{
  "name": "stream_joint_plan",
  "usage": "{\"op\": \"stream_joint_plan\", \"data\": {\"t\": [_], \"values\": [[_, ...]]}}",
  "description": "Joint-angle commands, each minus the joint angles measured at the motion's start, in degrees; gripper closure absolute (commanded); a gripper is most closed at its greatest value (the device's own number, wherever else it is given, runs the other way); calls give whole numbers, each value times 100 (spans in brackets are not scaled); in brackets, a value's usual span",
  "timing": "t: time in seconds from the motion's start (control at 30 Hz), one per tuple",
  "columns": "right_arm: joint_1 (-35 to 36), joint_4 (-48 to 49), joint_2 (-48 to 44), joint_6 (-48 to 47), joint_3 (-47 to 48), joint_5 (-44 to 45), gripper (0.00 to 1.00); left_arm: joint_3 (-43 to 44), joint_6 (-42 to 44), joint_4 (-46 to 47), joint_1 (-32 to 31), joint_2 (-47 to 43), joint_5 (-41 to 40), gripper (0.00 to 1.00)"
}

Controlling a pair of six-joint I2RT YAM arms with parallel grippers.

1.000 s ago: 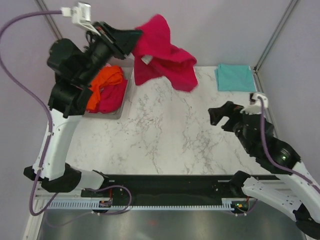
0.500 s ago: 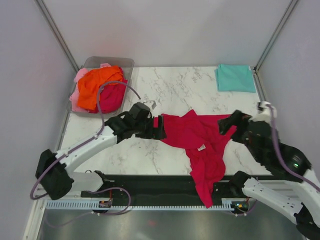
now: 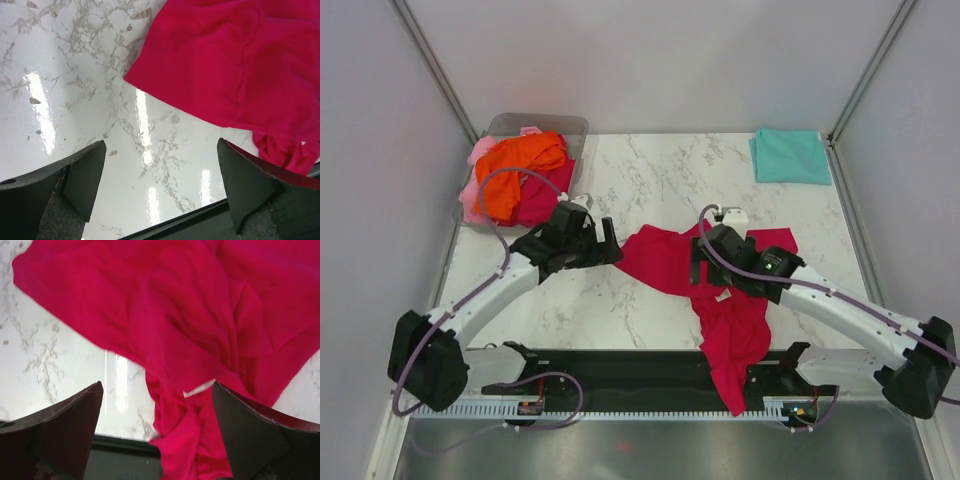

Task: Fold and stack the t-shirts
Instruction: Flatten the tshirt out

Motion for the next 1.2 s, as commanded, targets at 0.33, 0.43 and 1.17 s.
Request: {"op": "stream_joint_plan", "data": {"t": [0.33, 0.43, 1.17], "values": [[-2640, 1251, 2018, -1916, 1451, -1738, 2, 398, -275, 1502, 86, 2763, 105, 5], [-2903, 1436, 2449, -2004, 1627, -1992, 2, 364, -267, 1826, 86, 3149, 420, 12], [-3800, 3695, 2576, -705, -1579, -2065, 2, 415, 1949, -1537, 1387, -751, 451, 98]]}}
